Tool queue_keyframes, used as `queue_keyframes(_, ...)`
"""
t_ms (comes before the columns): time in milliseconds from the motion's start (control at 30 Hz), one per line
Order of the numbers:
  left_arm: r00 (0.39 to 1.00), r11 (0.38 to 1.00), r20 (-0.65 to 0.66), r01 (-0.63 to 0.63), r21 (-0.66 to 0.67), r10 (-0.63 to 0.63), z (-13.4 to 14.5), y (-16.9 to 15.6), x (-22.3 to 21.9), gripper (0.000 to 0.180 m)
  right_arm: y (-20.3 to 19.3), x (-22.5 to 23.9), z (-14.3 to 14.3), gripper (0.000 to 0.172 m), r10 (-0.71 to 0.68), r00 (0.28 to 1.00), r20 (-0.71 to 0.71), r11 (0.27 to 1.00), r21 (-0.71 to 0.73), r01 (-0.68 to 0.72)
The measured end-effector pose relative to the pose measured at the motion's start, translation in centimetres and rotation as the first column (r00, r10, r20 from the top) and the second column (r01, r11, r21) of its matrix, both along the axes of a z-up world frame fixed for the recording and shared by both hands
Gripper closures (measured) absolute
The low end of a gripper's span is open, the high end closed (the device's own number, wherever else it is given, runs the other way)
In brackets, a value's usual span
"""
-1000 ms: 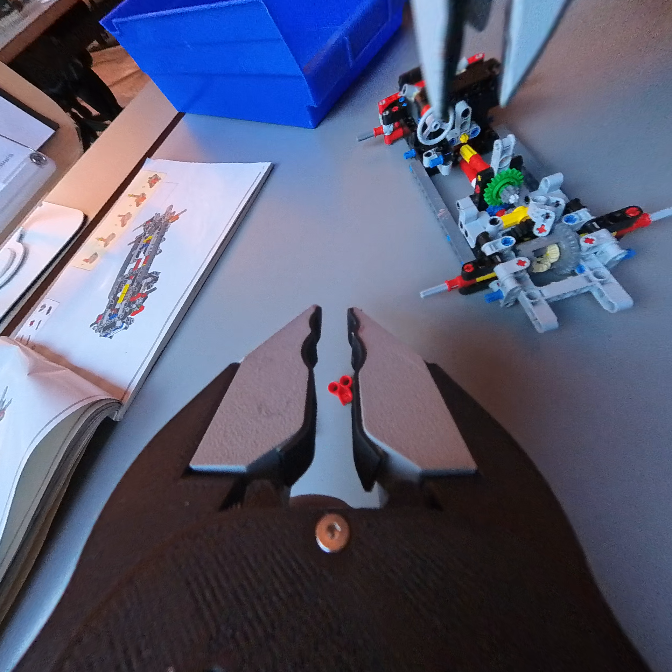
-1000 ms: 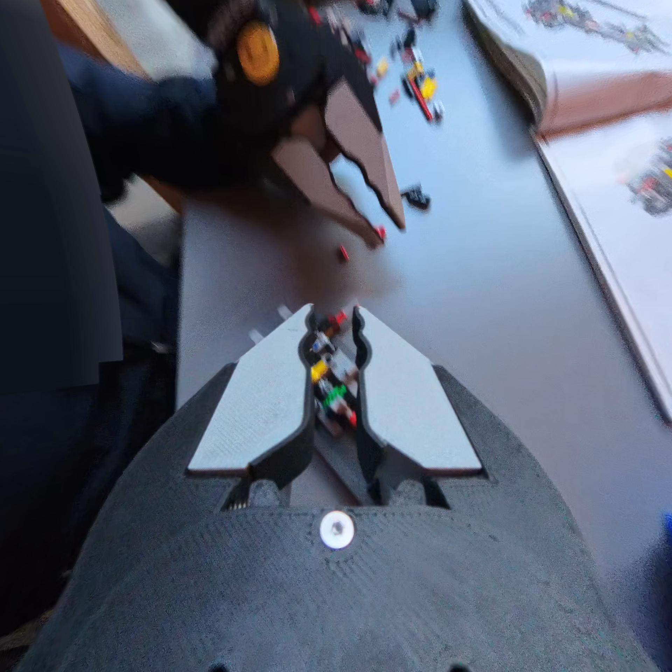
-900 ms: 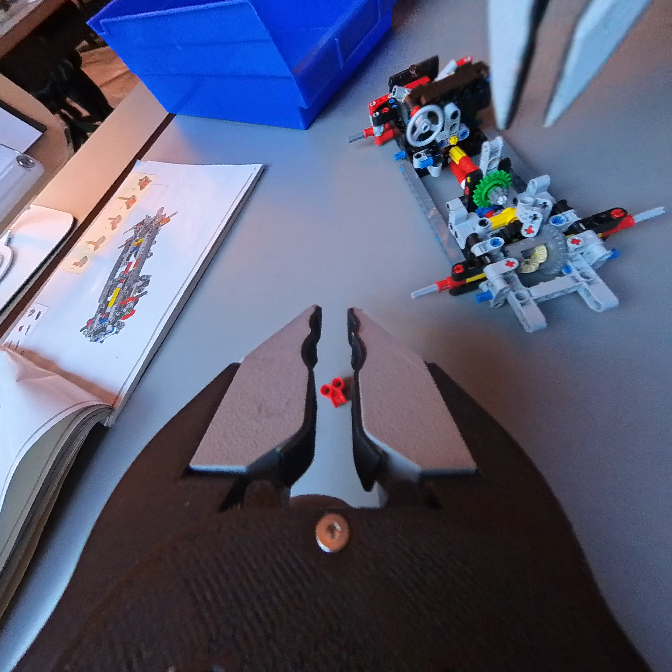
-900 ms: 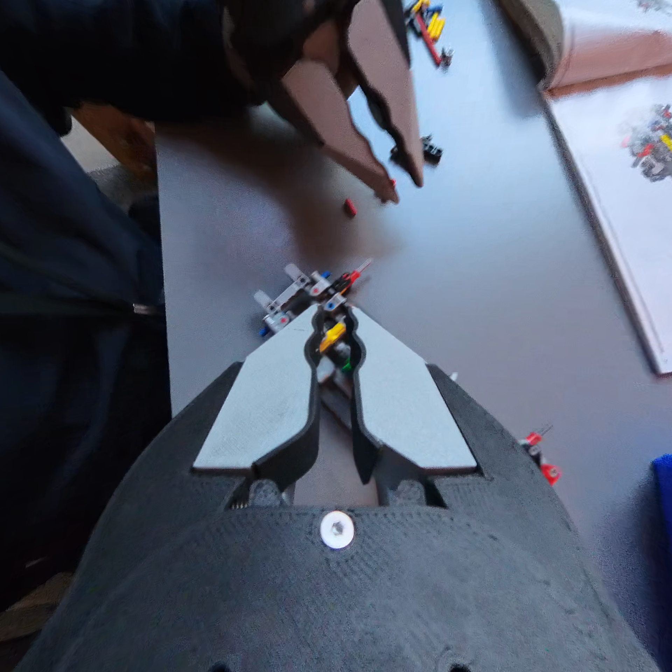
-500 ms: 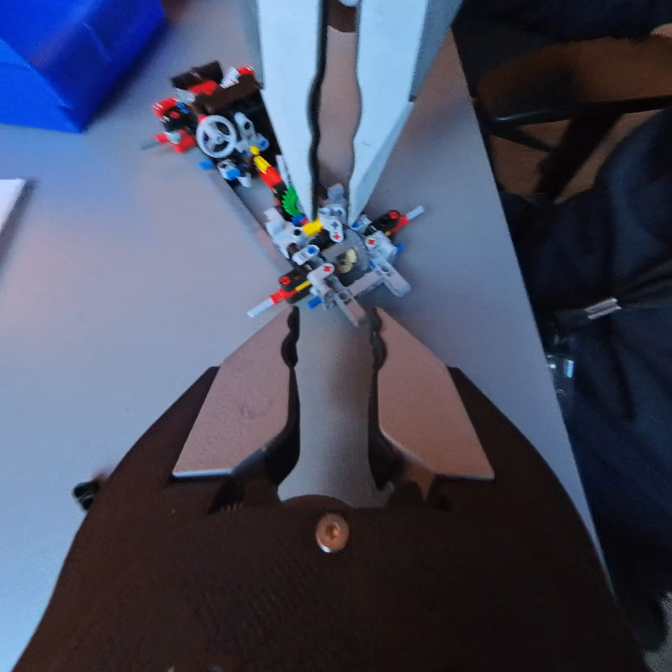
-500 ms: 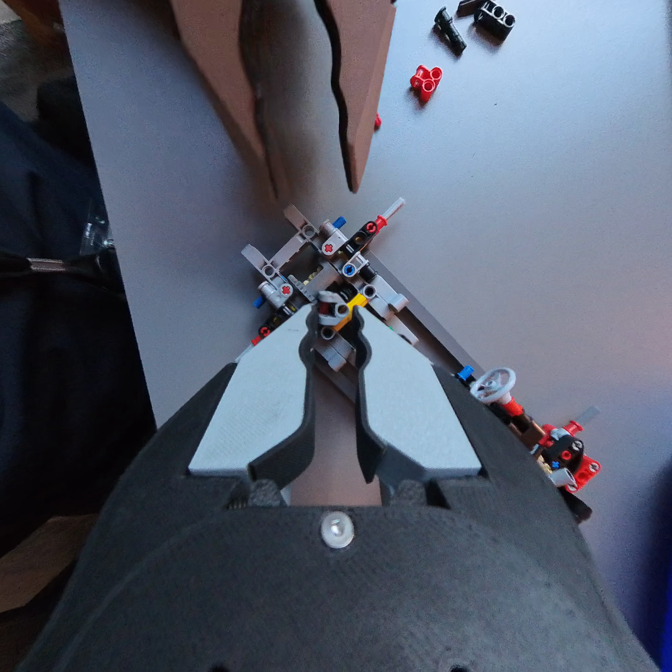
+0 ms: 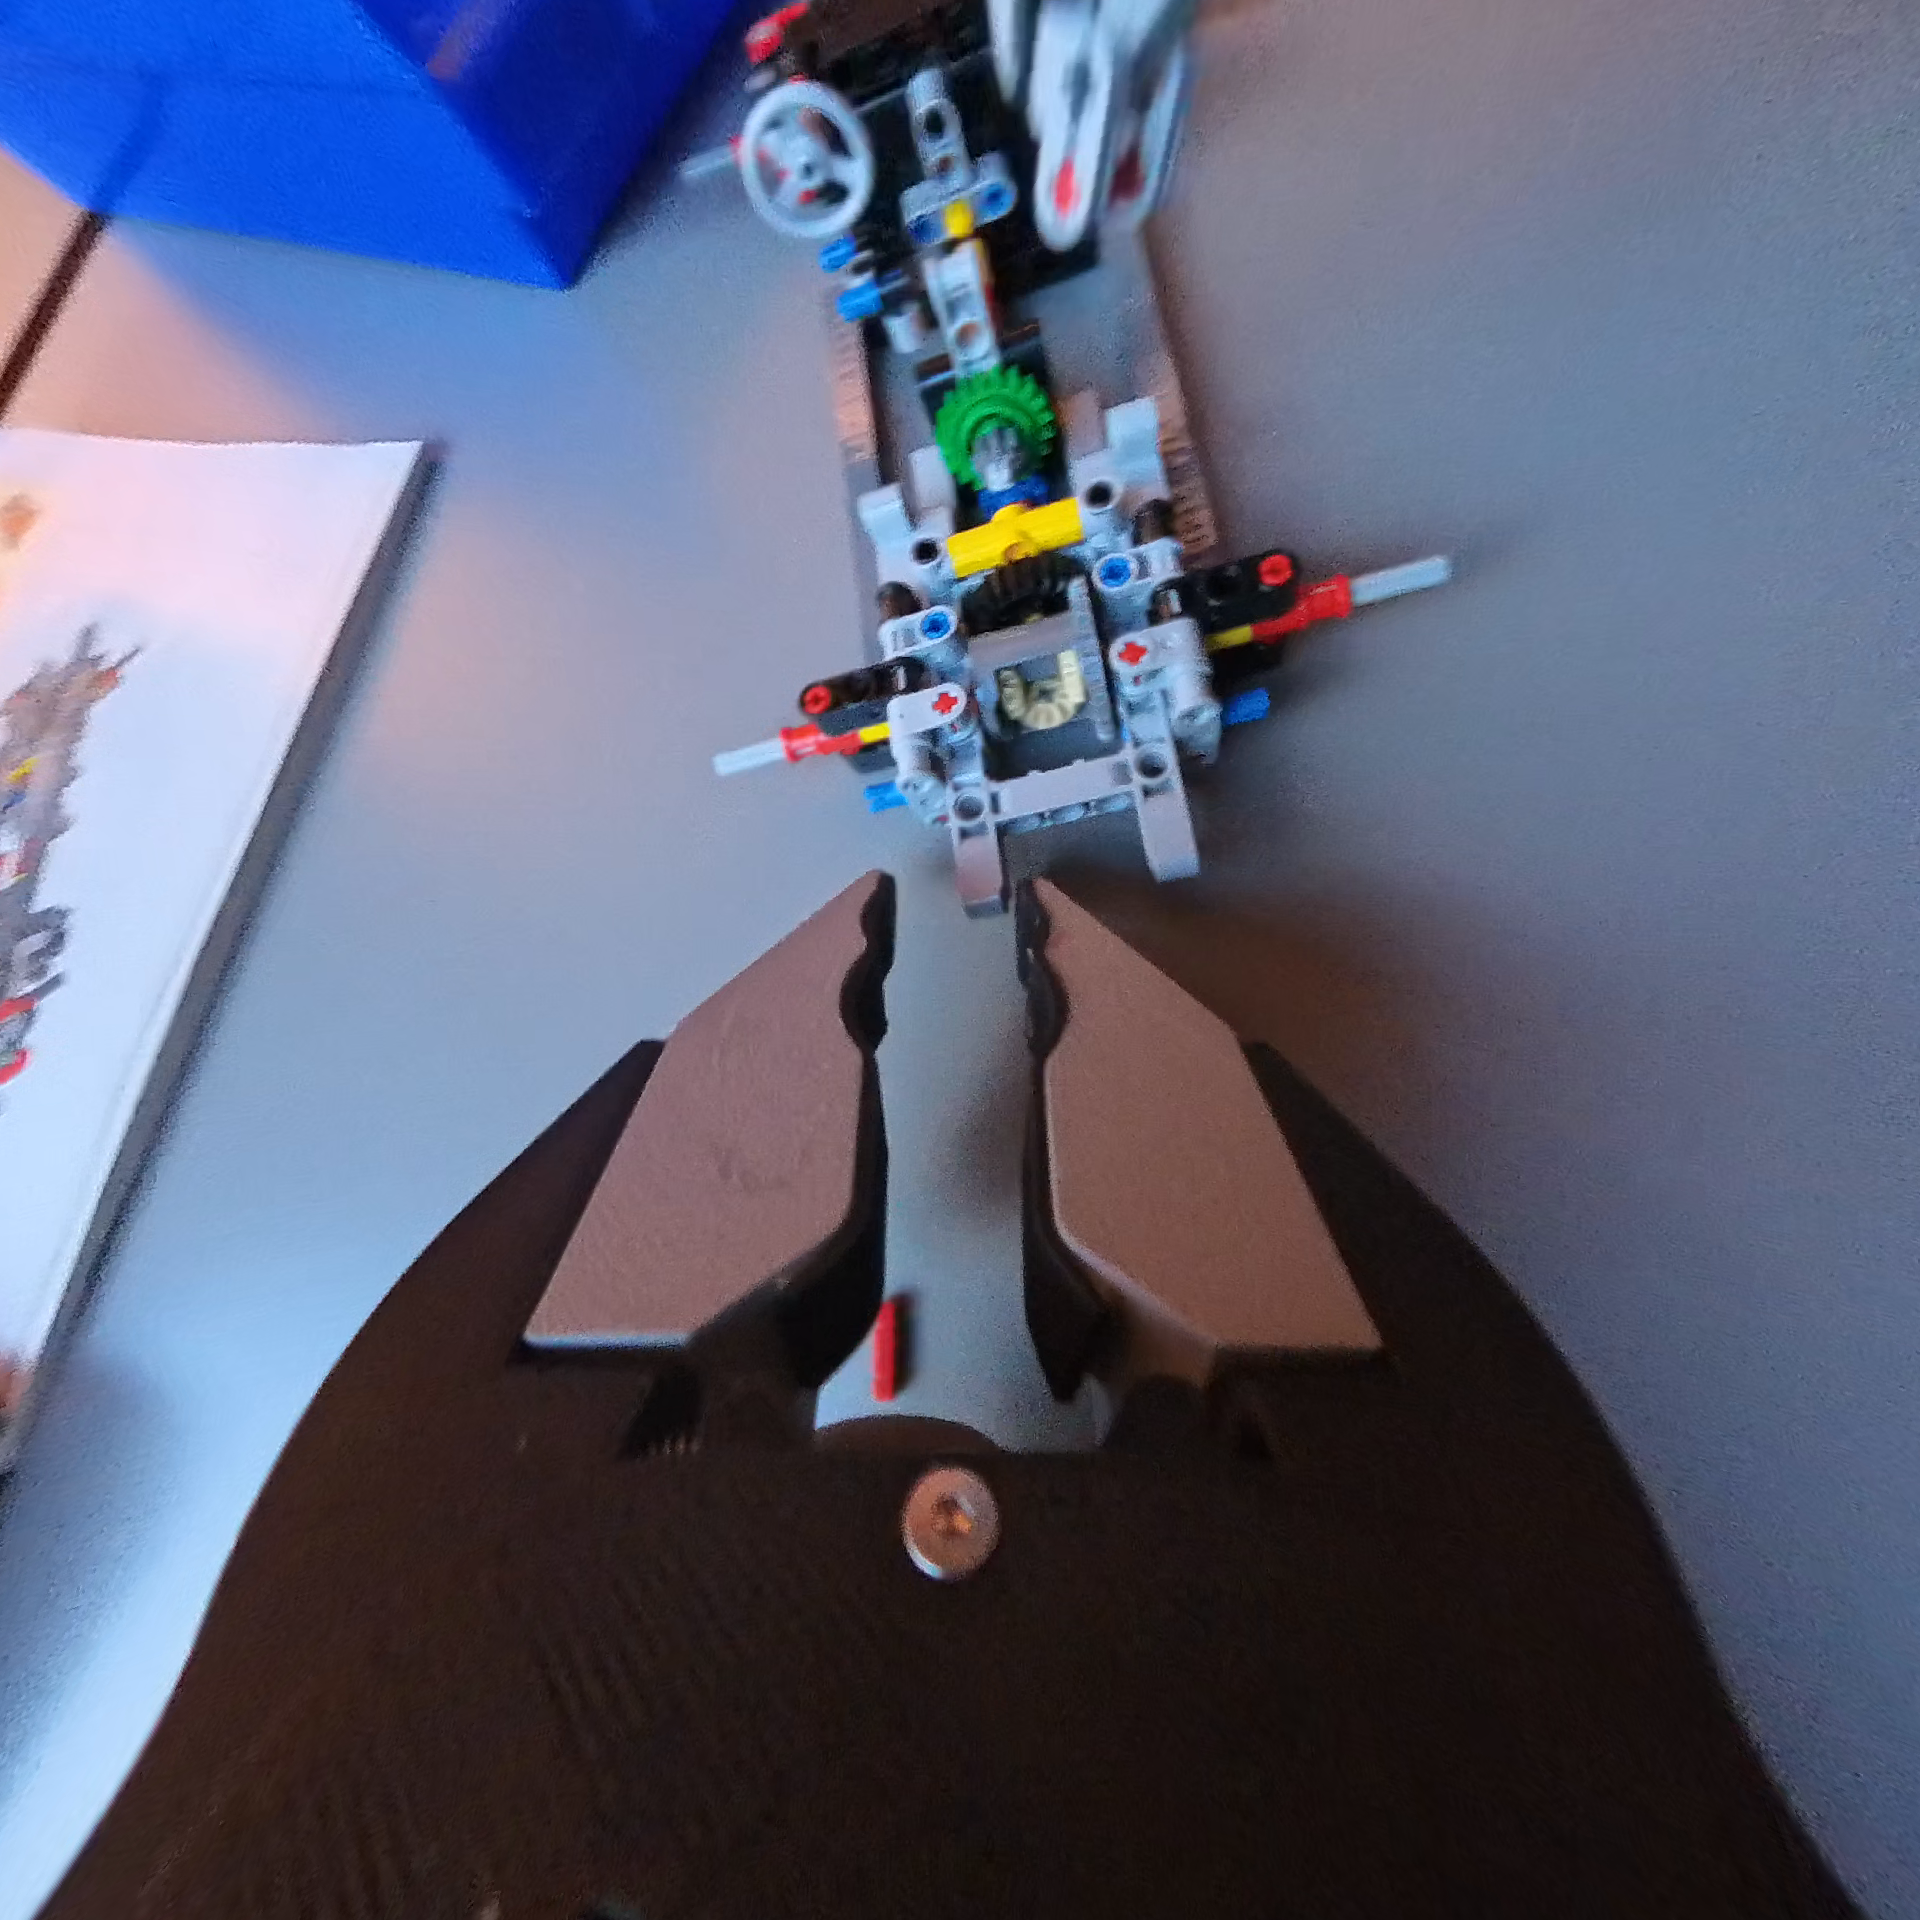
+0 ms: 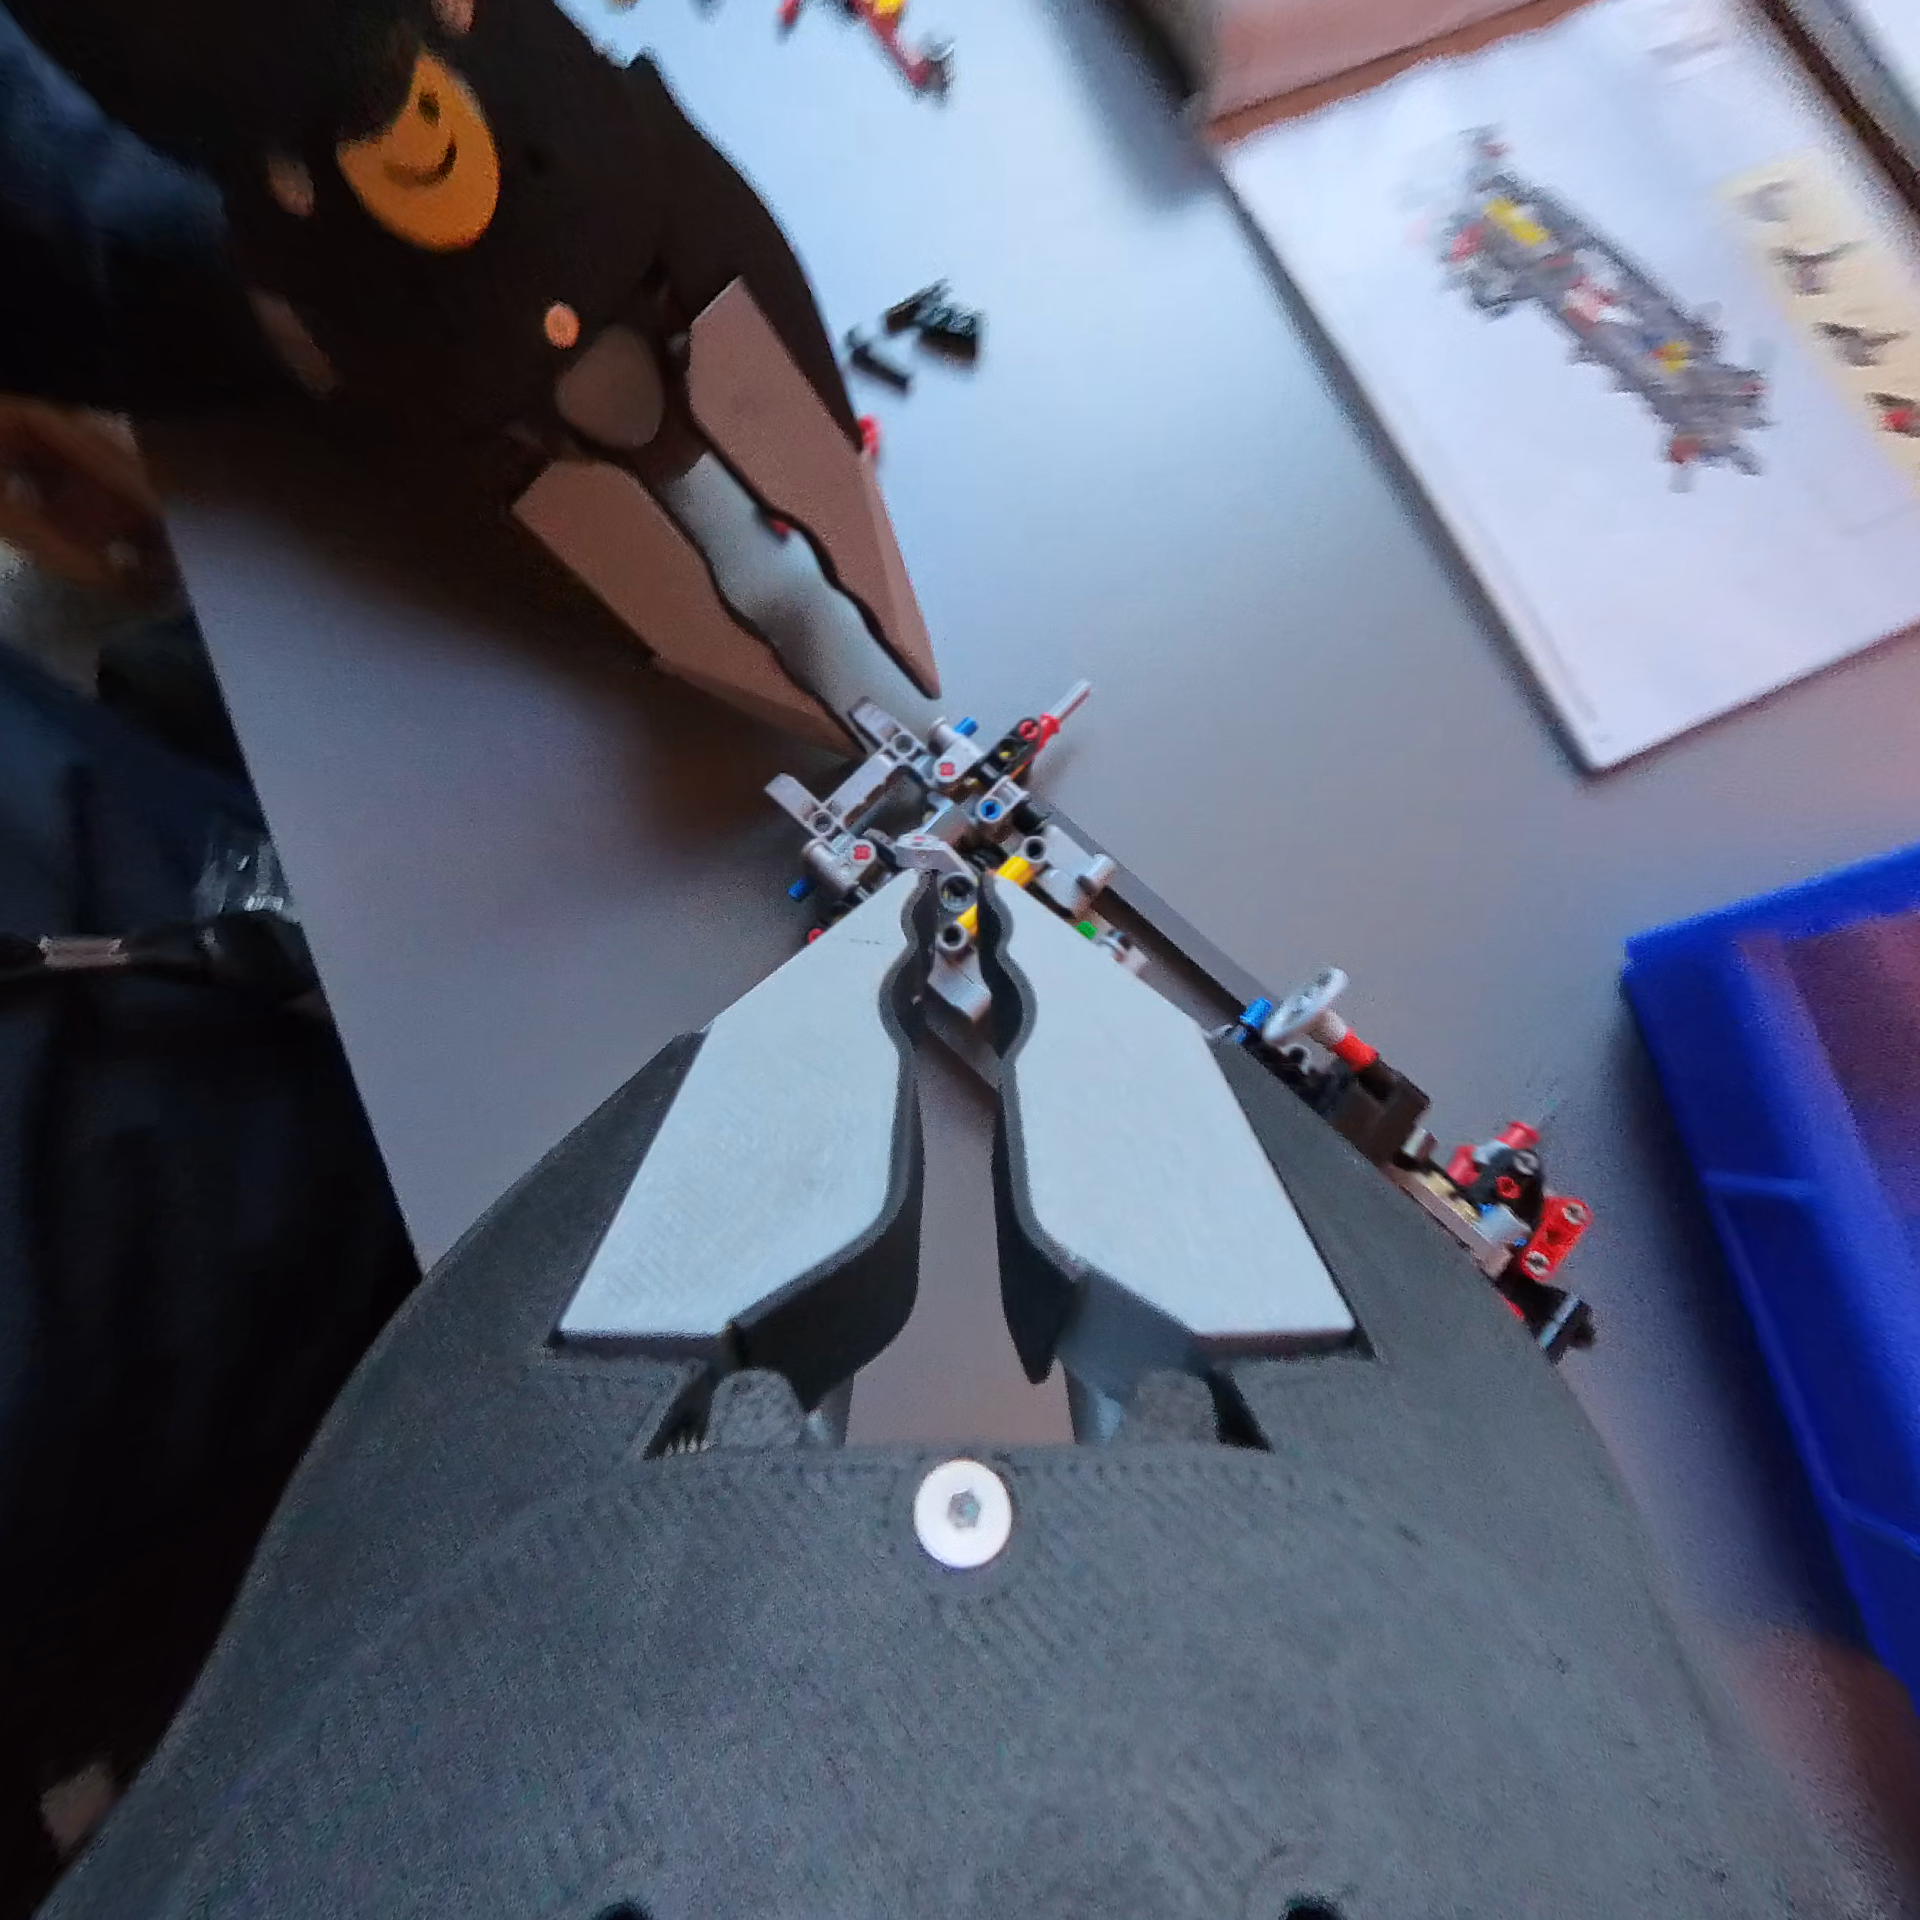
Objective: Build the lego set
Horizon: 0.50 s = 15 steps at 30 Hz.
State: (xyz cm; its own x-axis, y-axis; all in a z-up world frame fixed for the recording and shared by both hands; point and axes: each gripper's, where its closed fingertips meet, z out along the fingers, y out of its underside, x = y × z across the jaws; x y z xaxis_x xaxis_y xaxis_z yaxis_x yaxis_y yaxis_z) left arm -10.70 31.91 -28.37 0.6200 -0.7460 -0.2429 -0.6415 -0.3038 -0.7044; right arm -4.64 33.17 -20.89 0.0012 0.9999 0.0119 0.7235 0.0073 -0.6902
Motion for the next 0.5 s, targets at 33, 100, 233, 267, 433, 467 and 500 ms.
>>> queue_keyframes(33, 0.999, 0.999, -0.009, -0.031, 0.014, 0.031, 0.1, 0.7, -0.5, 0.157, 1.0, 0.3, 0.6, 0.168, -0.041, 0.999, -0.036, 0.999, -0.002, 0.041)
queue_keyframes(100, 0.997, 0.997, -0.018, -0.072, 0.036, 0.073, 0.3, 1.4, -1.5, 0.152, 2.7, 0.8, 1.8, 0.168, -0.119, 0.987, -0.11, 0.993, -0.032, 0.116)
queue_keyframes(233, 0.996, 0.977, 0.078, -0.057, 0.207, 0.041, 4.4, 1.2, -1.6, 0.145, 1.2, -0.8, 5.1, 0.167, -0.11, 0.941, -0.319, 0.967, -0.252, 0.027)
queue_keyframes(267, 0.994, 0.959, 0.113, -0.039, 0.282, 0.008, 6.1, 0.8, -1.2, 0.144, 0.4, -1.6, 5.5, 0.167, -0.099, 0.93, -0.353, 0.953, -0.302, -0.014)
queue_keyframes(433, 0.972, 0.805, 0.201, -0.019, 0.594, -0.125, 12.8, -1.5, -0.3, 0.144, -3.2, -6.4, 5.3, 0.167, -0.064, 0.904, -0.422, 0.845, -0.505, -0.176)
queue_keyframes(467, 0.967, 0.792, 0.213, -0.02, 0.61, -0.139, 13.2, -1.8, -0.3, 0.144, -3.7, -7.2, 5.7, 0.167, -0.069, 0.889, -0.452, 0.808, -0.548, -0.215)
queue_keyframes(500, 0.964, 0.785, 0.224, -0.026, 0.619, -0.144, 13.4, -2.0, -0.5, 0.146, -4.1, -7.8, 6.2, 0.168, -0.078, 0.873, -0.481, 0.767, -0.589, -0.256)
